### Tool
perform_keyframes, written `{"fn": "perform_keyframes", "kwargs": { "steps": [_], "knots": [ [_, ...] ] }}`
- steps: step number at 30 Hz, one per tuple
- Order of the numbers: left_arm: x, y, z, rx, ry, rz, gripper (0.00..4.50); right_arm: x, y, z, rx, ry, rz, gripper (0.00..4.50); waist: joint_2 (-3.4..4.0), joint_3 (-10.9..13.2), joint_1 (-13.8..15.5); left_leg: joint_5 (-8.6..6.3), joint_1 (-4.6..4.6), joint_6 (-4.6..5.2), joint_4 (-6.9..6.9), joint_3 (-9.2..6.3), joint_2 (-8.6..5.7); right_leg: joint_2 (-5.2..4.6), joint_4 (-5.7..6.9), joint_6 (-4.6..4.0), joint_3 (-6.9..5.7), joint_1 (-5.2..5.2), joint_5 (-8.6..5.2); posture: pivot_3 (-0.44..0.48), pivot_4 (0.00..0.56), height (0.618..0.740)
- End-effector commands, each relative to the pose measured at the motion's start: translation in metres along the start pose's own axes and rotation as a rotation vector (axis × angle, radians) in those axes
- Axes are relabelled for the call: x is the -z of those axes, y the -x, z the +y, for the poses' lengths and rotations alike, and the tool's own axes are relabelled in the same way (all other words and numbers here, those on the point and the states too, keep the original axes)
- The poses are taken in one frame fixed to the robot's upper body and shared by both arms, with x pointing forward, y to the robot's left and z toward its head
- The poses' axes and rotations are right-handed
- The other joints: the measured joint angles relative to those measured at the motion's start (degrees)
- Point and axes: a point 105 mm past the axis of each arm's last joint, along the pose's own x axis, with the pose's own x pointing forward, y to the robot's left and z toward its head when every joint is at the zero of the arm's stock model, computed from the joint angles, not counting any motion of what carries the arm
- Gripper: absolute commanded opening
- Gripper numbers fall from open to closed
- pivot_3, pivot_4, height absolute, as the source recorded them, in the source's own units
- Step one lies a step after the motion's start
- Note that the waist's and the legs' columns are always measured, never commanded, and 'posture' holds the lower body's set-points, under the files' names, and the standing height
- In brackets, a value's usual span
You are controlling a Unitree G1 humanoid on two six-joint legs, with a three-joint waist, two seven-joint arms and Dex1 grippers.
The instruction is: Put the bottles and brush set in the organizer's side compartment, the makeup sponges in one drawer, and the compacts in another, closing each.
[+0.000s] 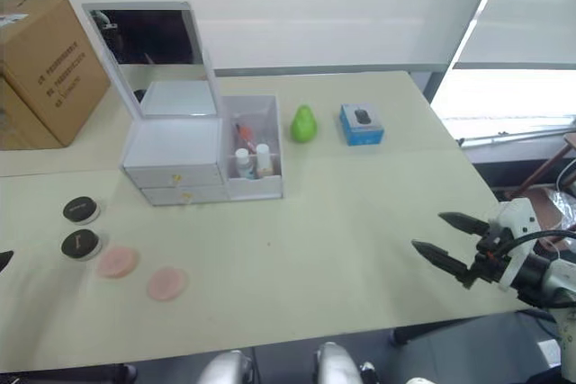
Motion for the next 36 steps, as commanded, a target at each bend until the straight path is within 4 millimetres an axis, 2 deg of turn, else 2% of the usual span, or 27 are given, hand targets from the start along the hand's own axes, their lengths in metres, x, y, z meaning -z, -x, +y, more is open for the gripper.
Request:
{"fn": "perform_keyframes", "kwargs": {
  "steps": [1, 5, 8, 9, 12, 17, 20, 23, 28, 32, 36],
  "knots": [
    [-0.011, -0.002, 0.000, 0.009, -0.050, -0.020, 4.50, -0.007, 0.001, -0.001, 0.010, 0.054, -0.017, 4.48, 0.00, 0.0, 0.3, 0.00, 0.00, -0.01, -0.06, 0.07, 0.00, -0.04, -0.04, 0.00, -0.04, 0.00, 0.00, 0.000, 0.150, 0.740],
    [-0.011, -0.006, -0.007, 0.025, -0.054, -0.024, 4.50, -0.008, -0.006, 0.005, -0.013, 0.070, -0.017, 4.48, -0.04, 0.0, 0.6, 0.00, -0.03, -0.01, -0.06, 0.12, 0.02, -0.07, -0.08, 0.01, -0.10, 0.02, 0.01, 0.000, 0.150, 0.740],
    [-0.012, -0.007, -0.010, 0.031, -0.047, -0.034, 4.50, -0.016, -0.015, 0.013, -0.040, 0.078, -0.038, 4.48, -0.04, 0.0, 0.5, 0.00, -0.03, 0.00, -0.06, 0.14, 0.02, -0.06, -0.07, 0.01, -0.11, 0.04, 0.01, 0.000, 0.150, 0.740],
    [-0.012, -0.009, -0.018, 0.046, -0.038, -0.049, 4.50, -0.026, -0.024, 0.019, -0.061, 0.078, -0.075, 4.48, -0.05, 0.0, 0.5, 0.00, -0.03, 0.00, -0.06, 0.15, 0.02, -0.06, -0.06, 0.02, -0.11, 0.04, 0.01, 0.000, 0.150, 0.740],
    [-0.008, -0.019, -0.057, 0.132, -0.037, -0.072, 4.50, -0.053, -0.047, 0.041, -0.145, 0.067, -0.154, 4.48, 0.00, 0.0, 0.3, 0.00, -0.07, 0.00, -0.07, 0.21, 0.04, -0.12, -0.06, 0.06, -0.11, 0.12, 0.04, 0.000, 0.150, 0.740],
    [-0.008, -0.050, -0.145, 0.178, 0.016, -0.269, 4.50, -0.088, -0.087, 0.090, -0.318, 0.033, -0.294, 4.48, -0.22, 0.0, 0.5, 0.01, 0.09, 0.01, -0.01, 0.21, 0.05, -0.03, -0.05, 0.19, -0.07, 0.20, 0.12, 0.000, 0.150, 0.740],
    [-0.021, -0.072, -0.179, 0.017, 0.049, -0.417, 4.50, -0.101, -0.104, 0.103, -0.356, 0.027, -0.346, 4.48, -0.37, 0.0, 1.1, 0.21, -0.20, 0.35, 0.30, 0.21, -0.04, 0.00, 0.02, 0.34, -0.07, 0.26, 0.34, 0.000, 0.150, 0.740],
    [-0.033, -0.089, -0.210, -0.137, 0.047, -0.508, 4.50, -0.105, -0.117, 0.108, -0.367, 0.021, -0.359, 4.48, -0.60, -0.2, 1.8, 0.28, -0.41, 0.46, 0.52, 0.21, -0.19, 0.00, -0.07, 0.38, 0.12, 0.37, 0.62, 0.000, 0.150, 0.740],
    [-0.036, -0.118, -0.239, -0.287, 0.031, -0.545, 4.50, -0.100, -0.129, 0.117, -0.414, 0.035, -0.337, 4.48, -0.59, -0.3, 1.9, 0.30, -0.38, 0.51, 0.72, 0.11, -0.32, 0.07, -0.15, 0.41, 0.29, 0.78, 0.71, 0.000, 0.150, 0.740],
    [-0.047, -0.144, -0.236, -0.357, -0.036, -0.552, 4.50, -0.107, -0.139, 0.115, -0.438, 0.059, -0.340, 4.48, -0.48, -0.3, 1.7, 0.31, -0.40, 0.54, 0.73, 0.05, -0.33, 0.21, -0.16, 0.44, 0.30, 0.69, 0.70, 0.000, 0.150, 0.740],
    [-0.053, -0.161, -0.234, -0.373, -0.028, -0.552, 4.50, -0.108, -0.143, 0.114, -0.449, 0.079, -0.334, 4.48, -0.48, -0.3, 1.1, 0.33, -0.32, 0.57, 0.75, -0.25, -0.31, 0.51, -0.16, 0.48, 0.37, 0.92, 0.72, 0.000, 0.150, 0.740]
  ]
}}
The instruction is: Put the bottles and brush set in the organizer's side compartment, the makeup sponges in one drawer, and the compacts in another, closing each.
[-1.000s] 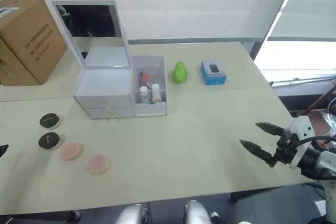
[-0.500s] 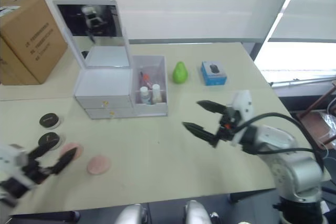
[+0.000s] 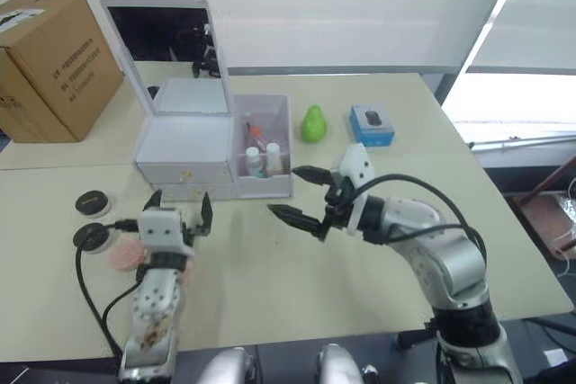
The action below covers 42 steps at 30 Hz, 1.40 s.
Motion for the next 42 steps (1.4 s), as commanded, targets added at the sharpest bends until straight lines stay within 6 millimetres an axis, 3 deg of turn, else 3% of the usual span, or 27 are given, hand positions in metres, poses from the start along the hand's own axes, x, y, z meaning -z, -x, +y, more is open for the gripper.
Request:
{"fn": "perform_keyframes", "kwargs": {
  "steps": [1, 10, 14, 23, 24, 29, 37, 42],
  "knots": [
    [-0.004, -0.011, 0.000, -0.024, 0.009, -0.027, 4.50, -0.005, -0.002, -0.001, -0.013, 0.036, -0.015, 4.48, 0.01, 0.0, -0.2, 0.00, 0.02, 0.00, 0.01, -0.03, 0.01, 0.02, 0.01, 0.04, 0.00, 0.14, 0.02, 0.000, 0.150, 0.740],
    [-0.008, -0.024, 0.000, -0.013, 0.026, -0.064, 4.50, 0.002, -0.003, -0.005, 0.034, 0.031, 0.004, 4.48, 0.03, 0.0, -0.6, 0.00, 0.04, 0.01, 0.03, -0.14, 0.08, 0.14, -0.03, -0.04, 0.03, 0.19, -0.01, 0.000, 0.150, 0.740],
    [-0.007, -0.026, -0.002, -0.014, 0.036, -0.057, 3.60, 0.002, -0.003, -0.003, 0.033, 0.033, 0.002, 4.50, 0.03, 0.0, -0.6, 0.00, 0.08, 0.00, 0.03, -0.15, 0.08, 0.14, -0.03, -0.02, 0.03, 0.16, 0.00, 0.000, 0.150, 0.740],
    [-0.005, -0.026, -0.002, -0.009, 0.041, -0.054, 0.73, -0.009, -0.002, -0.005, 0.040, 0.051, -0.057, 4.50, 0.04, 0.0, -0.5, 0.00, 0.06, 0.00, 0.04, -0.18, 0.07, 0.13, -0.03, -0.02, 0.03, 0.17, 0.01, 0.000, 0.150, 0.740],
    [-0.005, -0.026, -0.002, -0.007, 0.040, -0.052, 0.56, -0.011, -0.002, -0.005, 0.040, 0.053, -0.069, 4.50, 0.04, 0.0, -0.5, 0.00, 0.05, 0.00, 0.04, -0.18, 0.07, 0.13, -0.04, -0.02, 0.04, 0.17, 0.01, 0.000, 0.150, 0.740],
    [-0.001, -0.018, -0.005, 0.024, 0.048, -0.038, 0.56, -0.017, -0.003, -0.003, 0.032, 0.062, -0.107, 4.50, 0.07, 0.0, -0.6, 0.00, 0.06, 0.00, 0.05, -0.19, 0.07, 0.14, -0.03, -0.01, 0.04, 0.18, 0.02, 0.000, 0.150, 0.740],
    [0.003, 0.039, -0.022, 0.253, -0.003, -0.044, 0.56, -0.033, 0.003, 0.001, -0.034, 0.046, -0.211, 4.50, 0.34, -0.1, -0.6, 0.00, 0.11, 0.00, 0.05, -0.18, 0.17, 0.21, -0.06, -0.15, 0.16, 0.26, -0.09, 0.000, 0.150, 0.740],
    [0.010, 0.071, -0.018, 0.290, -0.007, 0.017, 0.56, -0.038, 0.007, 0.002, -0.064, 0.034, -0.237, 4.50, 0.56, -0.1, -0.5, -0.01, 0.05, -0.01, 0.01, -0.05, 0.29, -0.09, -0.27, -0.12, -0.01, 0.17, -0.09, 0.000, 0.150, 0.740]
  ]
}}
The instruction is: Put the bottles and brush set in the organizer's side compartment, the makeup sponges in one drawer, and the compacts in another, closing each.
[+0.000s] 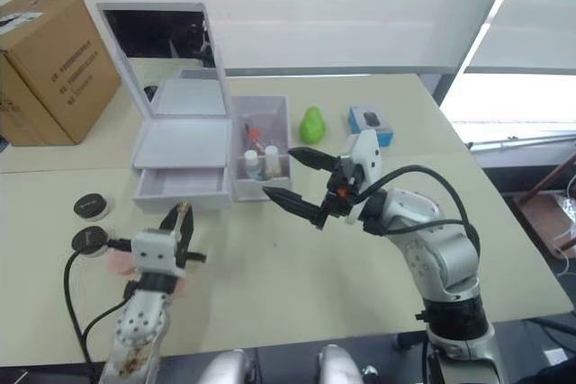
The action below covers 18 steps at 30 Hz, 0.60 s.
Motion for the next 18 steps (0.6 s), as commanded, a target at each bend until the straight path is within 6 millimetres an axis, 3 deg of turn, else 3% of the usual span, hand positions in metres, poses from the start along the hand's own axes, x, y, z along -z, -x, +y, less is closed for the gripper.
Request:
{"fn": "perform_keyframes", "kwargs": {
  "steps": [1, 14, 18],
  "knots": [
    [0.000, 0.017, -0.022, 0.113, 0.029, 0.023, 0.56, -0.017, 0.003, 0.002, -0.032, 0.040, -0.054, 4.50, 0.09, 0.0, 0.0, 0.00, -0.01, 0.00, -0.01, 0.08, 0.00, -0.11, -0.01, 0.04, -0.04, -0.05, -0.02, 0.000, 0.150, 0.740],
    [-0.004, 0.028, -0.020, 0.081, 0.052, 0.037, 0.56, -0.014, 0.002, 0.000, -0.042, 0.046, -0.024, 4.50, 0.16, 0.0, 0.0, -0.01, -0.12, 0.00, -0.04, 0.50, -0.11, -0.45, -0.10, 0.30, -0.13, -0.33, -0.11, 0.000, 0.150, 0.740],
    [-0.008, 0.028, -0.013, 0.069, 0.046, 0.028, 1.78, -0.012, 0.002, -0.001, -0.039, 0.052, -0.014, 4.50, 0.10, 0.1, -0.2, -0.01, -0.12, 0.00, -0.04, 0.51, -0.12, -0.45, -0.10, 0.30, -0.13, -0.34, -0.11, 0.000, 0.150, 0.740]
  ]
}}
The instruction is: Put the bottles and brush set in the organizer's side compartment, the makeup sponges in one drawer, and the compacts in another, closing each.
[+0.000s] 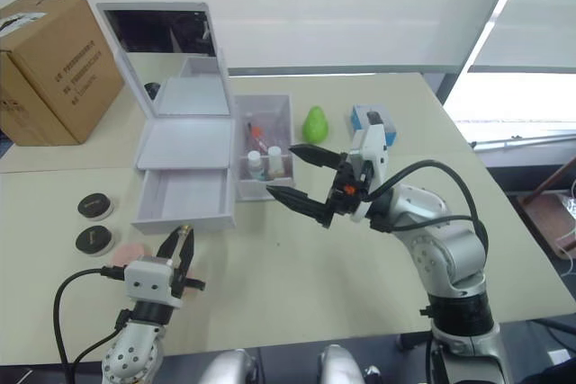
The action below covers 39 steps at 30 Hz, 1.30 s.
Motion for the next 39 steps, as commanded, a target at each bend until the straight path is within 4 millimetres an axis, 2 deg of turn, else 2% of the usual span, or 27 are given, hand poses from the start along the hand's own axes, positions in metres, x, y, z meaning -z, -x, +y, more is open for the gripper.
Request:
{"fn": "perform_keyframes", "kwargs": {
  "steps": [1, 8, 15, 20, 22, 23, 26, 28, 31, 34, 36, 39],
  "knots": [
    [-0.006, 0.003, -0.003, 0.027, 0.012, -0.012, 2.07, -0.009, -0.001, 0.000, -0.007, 0.047, -0.016, 4.50, -0.03, 0.0, -0.1, 0.00, -0.01, 0.00, 0.00, 0.01, 0.00, 0.01, 0.00, 0.00, 0.01, 0.00, 0.00, 0.000, 0.150, 0.740],
    [-0.010, 0.006, 0.003, 0.025, -0.004, -0.013, 4.32, -0.004, -0.002, -0.001, 0.002, 0.045, -0.008, 4.50, -0.07, 0.1, -0.2, 0.00, -0.05, 0.00, -0.01, 0.04, 0.04, 0.07, 0.01, 0.00, 0.03, -0.21, 0.00, 0.000, 0.150, 0.740],
    [-0.008, 0.021, 0.013, 0.040, 0.000, 0.012, 4.32, -0.003, 0.000, -0.001, 0.008, 0.044, -0.008, 4.50, -0.08, 0.1, -0.2, 0.00, -0.06, 0.00, 0.00, 0.07, 0.06, 0.09, 0.01, -0.01, 0.04, -0.29, 0.00, 0.000, 0.150, 0.740],
    [-0.003, 0.052, 0.034, 0.221, 0.106, 0.107, 4.32, -0.002, 0.020, -0.007, 0.044, 0.054, 0.027, 4.50, 0.00, 0.2, -0.3, -0.01, -0.06, 0.00, -0.07, 0.09, 0.17, 0.07, 0.04, -0.05, 0.03, -0.45, -0.02, 0.000, 0.150, 0.740],
    [0.004, 0.063, 0.084, 0.226, 0.109, 0.199, 4.32, 0.006, 0.047, -0.017, 0.111, 0.069, 0.108, 4.50, 0.00, 0.3, 0.1, -0.01, -0.09, -0.01, -0.08, 0.14, 0.15, 0.00, 0.03, -0.05, 0.03, -0.50, -0.03, 0.000, 0.150, 0.740],
    [0.003, 0.065, 0.102, 0.226, 0.116, 0.218, 4.32, 0.009, 0.056, -0.019, 0.132, 0.074, 0.137, 4.50, -0.06, 0.3, 0.2, -0.02, -0.15, -0.03, -0.08, 0.16, 0.15, -0.03, 0.03, -0.06, -0.02, -0.53, -0.04, 0.000, 0.150, 0.740],
    [-0.005, 0.069, 0.180, 0.211, 0.041, 0.301, 4.42, 0.013, 0.096, -0.027, 0.234, 0.058, 0.200, 4.50, -0.10, 0.3, 0.5, -0.12, -0.26, -0.20, -0.07, 0.17, 0.17, -0.06, 0.02, -0.16, -0.28, -0.61, -0.10, 0.000, 0.150, 0.740],
    [-0.012, 0.072, 0.221, 0.194, 0.004, 0.343, 4.42, 0.019, 0.121, -0.026, 0.281, 0.044, 0.257, 4.50, -0.05, 0.4, 0.5, -0.11, -0.27, -0.20, -0.07, 0.18, 0.15, -0.10, -0.03, -0.20, -0.35, -0.61, -0.12, 0.000, 0.150, 0.740],
    [-0.014, 0.075, 0.257, 0.181, -0.040, 0.414, 4.42, 0.034, 0.165, -0.024, 0.360, 0.004, 0.379, 4.50, -0.04, 0.4, 0.5, -0.11, -0.21, -0.18, -0.06, 0.22, 0.15, -0.10, -0.03, -0.19, -0.39, -0.56, -0.12, 0.000, 0.150, 0.740],
    [-0.012, 0.076, 0.280, 0.151, -0.062, 0.443, 4.42, 0.042, 0.200, -0.028, 0.451, 0.003, 0.446, 4.50, 0.00, 0.3, 0.1, -0.11, -0.07, -0.18, -0.07, 0.43, 0.17, -0.17, -0.04, -0.19, -0.37, -0.52, -0.12, 0.000, 0.150, 0.740],
    [-0.009, 0.076, 0.286, 0.162, -0.063, 0.475, 4.42, 0.046, 0.212, -0.030, 0.483, 0.006, 0.457, 4.50, -0.02, 0.4, -0.2, -0.12, 0.01, -0.20, -0.08, 0.46, 0.24, -0.15, -0.04, -0.19, -0.42, -0.52, -0.12, 0.000, 0.150, 0.740],
    [-0.008, 0.075, 0.291, 0.168, -0.080, 0.490, 4.42, 0.049, 0.217, -0.029, 0.490, 0.009, 0.461, 4.50, -0.03, 0.4, -0.4, -0.27, 0.09, -0.46, -0.13, 0.45, 0.36, -0.13, -0.04, -0.19, -0.55, -0.55, -0.12, 0.000, 0.150, 0.740]
  ]
}}
